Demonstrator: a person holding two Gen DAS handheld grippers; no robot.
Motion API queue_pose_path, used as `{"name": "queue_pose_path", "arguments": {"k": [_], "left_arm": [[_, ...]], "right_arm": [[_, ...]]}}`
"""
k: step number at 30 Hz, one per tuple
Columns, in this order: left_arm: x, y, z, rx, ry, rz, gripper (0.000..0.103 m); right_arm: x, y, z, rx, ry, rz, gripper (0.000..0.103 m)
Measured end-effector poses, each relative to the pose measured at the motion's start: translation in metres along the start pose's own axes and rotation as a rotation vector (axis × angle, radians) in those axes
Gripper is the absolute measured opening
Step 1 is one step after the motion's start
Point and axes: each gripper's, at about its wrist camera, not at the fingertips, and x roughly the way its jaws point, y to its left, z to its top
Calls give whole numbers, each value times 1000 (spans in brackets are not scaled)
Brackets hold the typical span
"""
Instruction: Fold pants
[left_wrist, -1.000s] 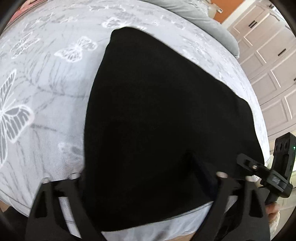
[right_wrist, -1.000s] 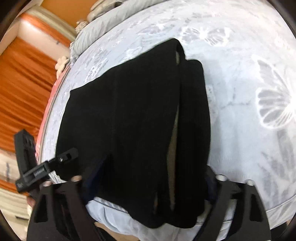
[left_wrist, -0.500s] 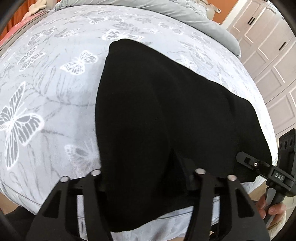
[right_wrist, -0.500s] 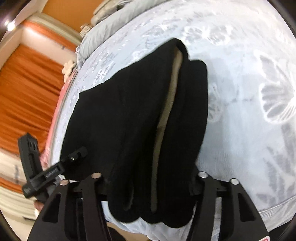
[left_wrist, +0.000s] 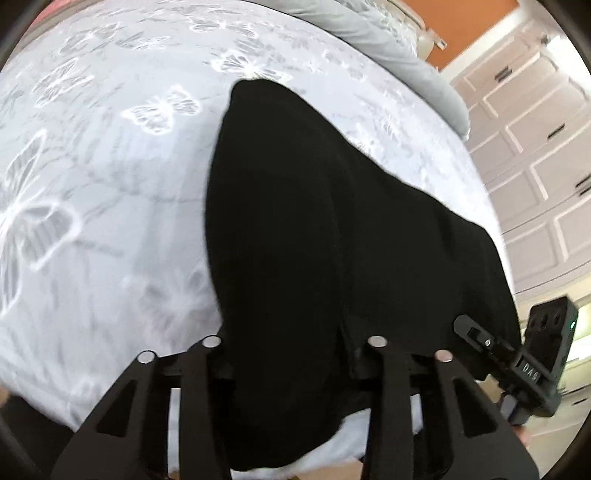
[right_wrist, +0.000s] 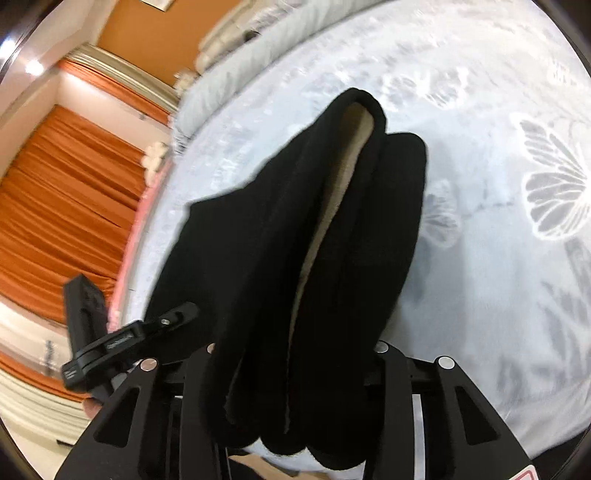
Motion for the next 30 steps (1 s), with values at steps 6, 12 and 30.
{"name": "queue_pose_path", "arguments": {"k": [6,12,30], "left_arm": [[-72,-17,-46,80,21,0,31],[-130,-28,-85,175,92,0,31],[-316,-185,35,473,-521,-86,31]], "right_arm": [[-54,31,-43,-76,5,65,35],[-99,47,-87,-96,81,101,35],[-232,224,49,-505,-416,180,35]]}}
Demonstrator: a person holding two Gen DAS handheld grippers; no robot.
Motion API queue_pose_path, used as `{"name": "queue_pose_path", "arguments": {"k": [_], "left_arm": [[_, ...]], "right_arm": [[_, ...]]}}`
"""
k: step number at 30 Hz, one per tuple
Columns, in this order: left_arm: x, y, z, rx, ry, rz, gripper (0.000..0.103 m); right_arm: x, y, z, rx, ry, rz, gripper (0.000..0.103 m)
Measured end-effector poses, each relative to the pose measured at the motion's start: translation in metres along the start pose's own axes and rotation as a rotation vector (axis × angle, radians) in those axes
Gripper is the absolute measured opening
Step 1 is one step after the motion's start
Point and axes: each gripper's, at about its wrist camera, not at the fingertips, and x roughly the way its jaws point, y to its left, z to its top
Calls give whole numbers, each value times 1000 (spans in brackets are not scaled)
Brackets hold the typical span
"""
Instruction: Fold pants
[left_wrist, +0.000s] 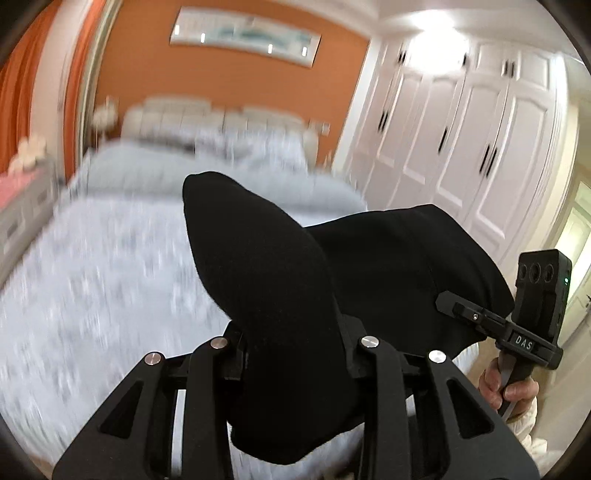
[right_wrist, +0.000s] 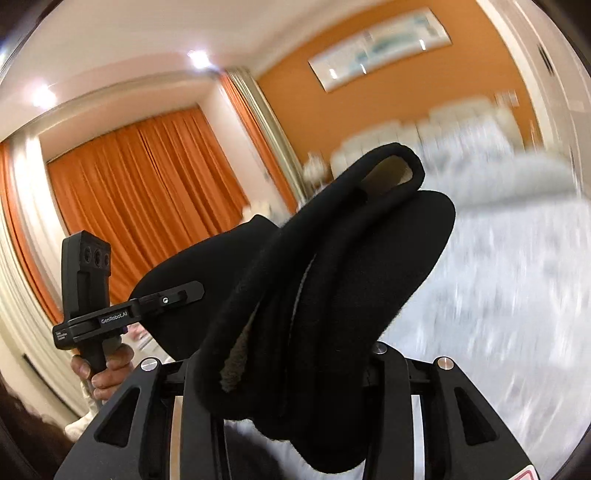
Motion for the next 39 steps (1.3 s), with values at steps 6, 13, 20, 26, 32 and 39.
{"name": "queue_pose_path", "arguments": {"k": [6,13,20,26,32,39], "left_arm": [[24,-7,83,87,-210,43,31],[115,25,137,86,-313,102,33],[281,90,136,32,-258,213,33],[439,165,58,-1,-58,294,33],[530,238,-62,-115,230,309,35],[507,256,-95,-122,259,350,81]], "right_arm": [[17,-16,82,-79,-170,23,35],[99,-100,144,-38,-245,29,35],[226,-199,128,27,-169,-43,35],[353,-315,48,171,7,-117,35],[443,-392,-65,250,302,-235,43],[406,-408,-81,382,333,-257,68]]}}
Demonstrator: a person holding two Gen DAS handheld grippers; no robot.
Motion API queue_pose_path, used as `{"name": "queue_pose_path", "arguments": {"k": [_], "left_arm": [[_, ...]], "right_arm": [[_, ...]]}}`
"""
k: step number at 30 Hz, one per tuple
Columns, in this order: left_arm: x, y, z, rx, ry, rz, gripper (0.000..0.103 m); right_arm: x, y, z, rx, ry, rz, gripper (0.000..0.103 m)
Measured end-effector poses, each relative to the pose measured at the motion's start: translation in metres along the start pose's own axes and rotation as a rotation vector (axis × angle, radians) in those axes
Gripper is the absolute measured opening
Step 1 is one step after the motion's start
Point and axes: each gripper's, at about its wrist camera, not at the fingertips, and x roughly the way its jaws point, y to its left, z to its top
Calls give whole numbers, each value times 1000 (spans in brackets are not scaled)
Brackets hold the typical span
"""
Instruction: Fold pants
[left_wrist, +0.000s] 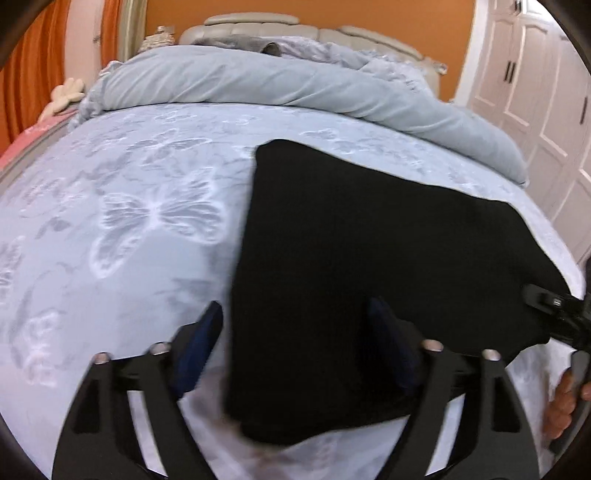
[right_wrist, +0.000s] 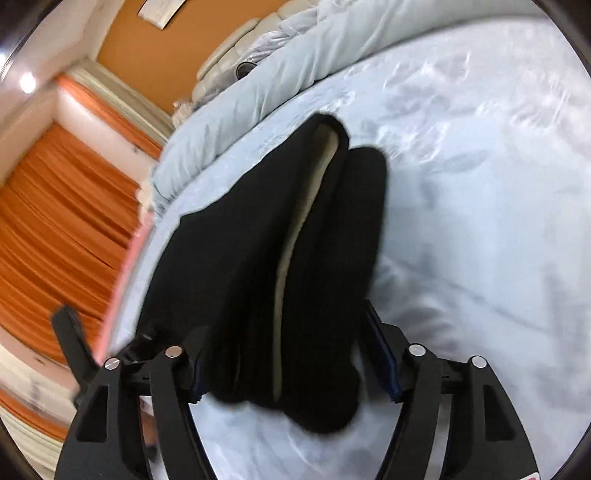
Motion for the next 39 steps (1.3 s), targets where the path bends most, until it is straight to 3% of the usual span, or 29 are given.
{"name": "queue_pose_path", "arguments": {"k": [2,3,5,7,9,10,11,12,14,17,18,19,20,22,24,25,28,30,34,36,38,39], "left_arm": [[-17,7,-1,-2,6,16,81],[-30,9,-1,5,16,60,84],[-57,13,-2,26,47,141,86],[-80,11,-6,28,49,167,90],[-104,5,-3,32,15,160,91],[-112,0,1,41,-5,152,91],[-119,-7,7,47,-29,146,91],[-128,-17,16,48,-74,111,91],[-123,-31,29,33,-85,72,93],[-86,-41,34,6,3,45,93],[-59,-43,29,9,64,73,93],[-38,-44,22,22,105,120,93],[-18,-43,13,43,141,163,93],[6,-38,-2,68,181,188,95],[6,-30,-10,36,129,151,95],[5,-28,-11,38,119,141,95],[6,-24,-11,57,97,128,96],[7,-25,-12,72,85,128,96],[7,-30,-12,100,67,137,96],[7,-31,-11,108,60,138,96],[8,-31,-11,103,61,131,96],[8,-30,-10,98,62,128,96]], "right_arm": [[-27,12,-10,-47,-34,-88,68],[-41,19,-14,-77,-52,-134,69],[-73,44,-25,-178,-87,-306,69],[-94,70,-33,-278,-137,-407,69],[-102,91,-23,-312,-177,-394,66],[-103,98,-18,-315,-181,-373,40],[-95,111,-11,-321,-155,-320,0],[-84,118,-4,-317,-125,-288,2],[-65,128,5,-289,-97,-254,0],[-28,121,17,-280,-77,-250,0],[-21,112,19,-281,-66,-286,0],[2,87,23,-274,-20,-385,0],[10,70,22,-252,8,-393,0],[4,31,26,-158,-34,-255,0],[-3,27,39,-91,-5,-181,0],[-6,28,45,-79,-1,-167,9],[-21,39,71,-86,-123,-194,71],[-16,37,89,-71,-158,-198,72],[25,18,108,-11,-62,-262,72],[42,14,106,-22,-29,-267,53],[40,23,102,-96,-55,-265,9],[35,29,104,-113,-71,-256,9]]}}
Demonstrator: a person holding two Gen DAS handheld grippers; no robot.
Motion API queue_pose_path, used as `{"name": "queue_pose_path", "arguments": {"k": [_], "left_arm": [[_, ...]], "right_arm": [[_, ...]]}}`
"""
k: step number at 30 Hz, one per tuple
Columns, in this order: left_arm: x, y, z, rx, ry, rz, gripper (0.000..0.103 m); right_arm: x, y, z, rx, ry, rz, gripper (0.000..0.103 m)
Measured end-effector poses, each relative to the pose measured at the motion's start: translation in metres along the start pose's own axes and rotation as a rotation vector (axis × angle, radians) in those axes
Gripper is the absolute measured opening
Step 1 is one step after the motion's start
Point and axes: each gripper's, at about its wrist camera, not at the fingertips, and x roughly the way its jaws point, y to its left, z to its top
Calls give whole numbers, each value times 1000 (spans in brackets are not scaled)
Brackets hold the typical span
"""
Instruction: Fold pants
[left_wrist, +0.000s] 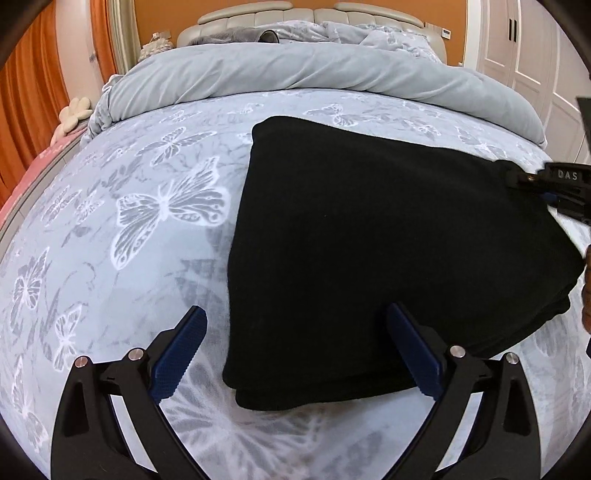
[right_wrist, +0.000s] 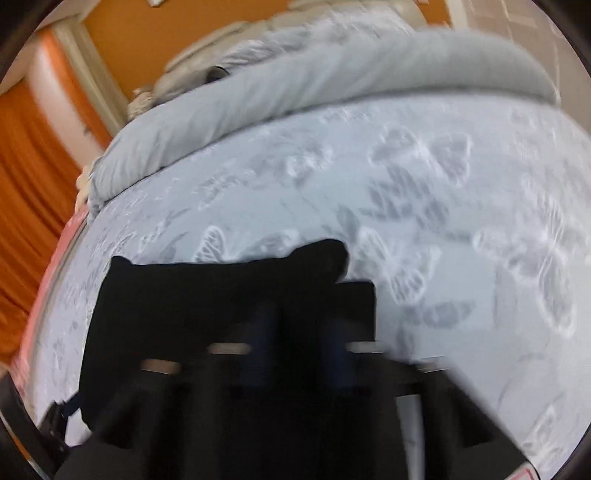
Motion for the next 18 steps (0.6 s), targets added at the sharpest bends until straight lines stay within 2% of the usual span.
{"name": "queue_pose_path", "arguments": {"k": [2,3,5,6,8,9,10,11,13,18], "left_arm": [[1,1,0,-6,2,-8,98],[2,1,0,-10,1,-8,98],[3,2,0,-19,1,-22,98],[5,2,1,-33,6,-25,98],[5,4,1,-49,15,-26,98],[4,5,1,-50,17,-27,98],[3,6,1,-51,18,-29,98],[2,6,1,-51,17,-28,98],[-1,6,-1,-43,13,-26,98],[-3,1,-4,-29,0,5,98]], "right_arm": [[-12,-1,4,1,-45,34,7],[-7,-6,5,-9,-44,3,7],[24,-19,-3,-11,69,-59,12],[22,-22,-5,-4,50,-37,13],[2,-25,-1,62,17,11,25],[-12,-25,-2,86,1,34,25],[-24,-23,-4,74,-15,62,30],[-38,-21,-9,49,-35,75,44],[-57,-21,-27,19,-34,85,62],[-51,-16,-77,-49,83,101,59]]}}
